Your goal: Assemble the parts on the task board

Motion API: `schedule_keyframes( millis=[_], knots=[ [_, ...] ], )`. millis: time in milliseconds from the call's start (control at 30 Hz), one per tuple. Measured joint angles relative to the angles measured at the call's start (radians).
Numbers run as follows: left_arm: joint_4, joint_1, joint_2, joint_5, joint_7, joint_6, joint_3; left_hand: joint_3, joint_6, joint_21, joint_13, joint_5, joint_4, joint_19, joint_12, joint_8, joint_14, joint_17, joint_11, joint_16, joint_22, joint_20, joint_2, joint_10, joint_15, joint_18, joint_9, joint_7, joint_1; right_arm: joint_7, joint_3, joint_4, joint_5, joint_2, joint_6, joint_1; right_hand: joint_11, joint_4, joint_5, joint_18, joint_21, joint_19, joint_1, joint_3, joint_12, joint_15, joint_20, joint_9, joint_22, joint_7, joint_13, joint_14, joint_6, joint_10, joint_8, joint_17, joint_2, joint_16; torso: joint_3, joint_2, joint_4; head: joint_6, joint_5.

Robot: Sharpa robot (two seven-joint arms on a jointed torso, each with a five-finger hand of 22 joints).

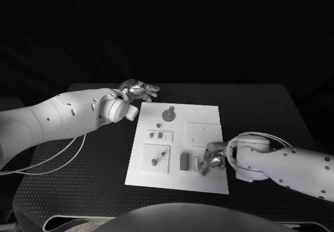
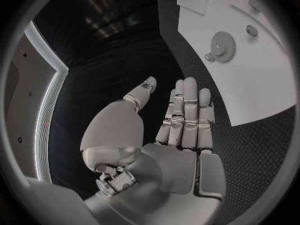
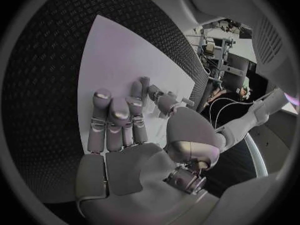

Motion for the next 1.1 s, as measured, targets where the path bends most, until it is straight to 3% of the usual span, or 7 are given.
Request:
schedule_keyframes(
  millis=[100,167,300,433,867,933,1100],
  knots=[
    [0.000,0.000,0.000,0.000,0.000,0.000,0.000,0.000,0.000,0.000,0.000,0.000,0.000,0.000,0.000,0.000,0.000,0.000,0.000,0.000,0.000,0.000,0.000,0.000,0.000,0.000,0.000,0.000,0.000,-0.006,-0.001,0.013,-0.080,-0.001,0.000,0.000,0.000,0.004,0.000,0.000,0.000,0.000,-0.004,-0.004,0.000,0.000,0.000,0.006,0.000,0.000,0.000,0.000,0.001,0.000,0.001,0.000,-0.006,0.000,0.0001,0.000,0.0000,0.000,0.000],
    [0.000,0.000,0.000,0.000,0.000,0.000,0.000,0.000,0.000,0.000,0.000,0.000,0.000,0.000,0.000,0.000,0.000,0.000,0.000,0.000,0.000,0.000,0.000,0.000,0.000,0.000,-0.001,0.000,0.000,-0.010,-0.001,0.020,-0.128,-0.002,0.000,0.000,0.000,0.013,0.000,-0.001,0.000,0.000,-0.016,-0.010,-0.003,0.000,0.000,0.006,-0.002,0.002,0.000,0.000,0.002,0.000,0.001,-0.002,-0.041,0.000,-0.0003,0.000,-0.0001,0.002,-0.001],
    [0.001,0.000,-0.001,-0.001,-0.001,0.000,0.000,0.000,0.000,0.000,0.001,0.000,0.000,0.000,0.000,0.000,0.000,0.000,0.000,0.000,0.000,0.000,0.000,0.000,0.000,0.000,-0.001,0.000,0.000,-0.019,-0.001,0.024,-0.223,0.000,-0.001,0.000,0.000,0.067,0.000,-0.001,0.000,0.000,-0.022,0.019,-0.009,0.000,0.000,0.104,-0.009,0.002,0.000,0.000,0.002,0.000,0.001,-0.006,-0.099,0.000,-0.0006,0.000,-0.0003,0.003,-0.004],
    [0.001,0.000,-0.001,-0.001,-0.001,0.000,0.000,0.000,0.000,0.000,0.001,0.000,0.000,0.000,0.000,0.000,0.000,0.001,0.000,0.000,0.000,0.000,0.000,0.000,0.000,0.000,-0.001,0.000,0.000,-0.026,-0.002,0.025,-0.288,0.005,-0.001,-0.001,0.000,0.119,0.000,-0.002,-0.004,0.000,-0.021,0.044,-0.013,0.000,0.000,0.140,-0.012,0.002,0.000,0.000,0.003,0.000,0.001,-0.008,-0.150,0.000,-0.0006,0.000,-0.0007,0.004,-0.005],
    [0.002,0.000,-0.001,-0.002,-0.004,0.001,0.000,-0.001,0.000,-0.004,0.001,0.000,0.007,0.000,0.000,0.000,0.000,0.002,0.000,0.000,0.002,0.000,0.000,0.000,0.000,0.000,-0.002,0.000,0.000,-0.030,-0.004,0.025,-0.411,0.009,0.002,-0.001,0.036,0.186,0.000,-0.007,-0.020,-0.027,-0.009,0.068,-0.024,0.020,0.009,0.166,-0.016,-0.009,0.003,-0.020,-0.003,-0.036,0.001,-0.011,-0.195,-0.016,-0.0012,0.000,0.0005,0.005,-0.007],
    [0.002,0.000,-0.001,-0.002,-0.004,0.001,0.000,-0.002,0.000,-0.004,0.001,0.000,0.008,0.000,0.000,0.000,0.000,0.002,0.000,0.000,0.002,0.000,0.000,0.000,0.000,0.000,-0.002,0.000,0.000,-0.031,-0.004,0.026,-0.413,0.009,0.004,-0.001,0.041,0.175,0.000,-0.007,-0.020,-0.031,0.022,0.090,-0.024,0.021,0.005,0.213,-0.016,-0.013,0.003,-0.021,-0.007,-0.041,0.001,-0.011,-0.187,-0.016,-0.0011,0.000,0.0008,0.004,-0.006],
    [0.003,0.000,-0.001,-0.002,-0.005,0.001,0.000,-0.002,0.000,-0.004,0.001,0.000,0.008,0.000,0.000,0.000,0.000,0.002,0.000,0.000,0.002,0.000,0.000,0.000,0.000,0.000,-0.002,0.000,0.000,-0.032,-0.002,0.026,-0.399,0.008,0.013,0.000,0.045,0.132,0.008,-0.008,-0.020,-0.041,0.086,0.148,-0.024,0.024,0.011,0.215,-0.014,-0.021,0.003,-0.025,-0.016,-0.045,0.001,-0.011,-0.148,-0.016,-0.0011,0.000,0.0008,0.005,-0.005]
  ],
)
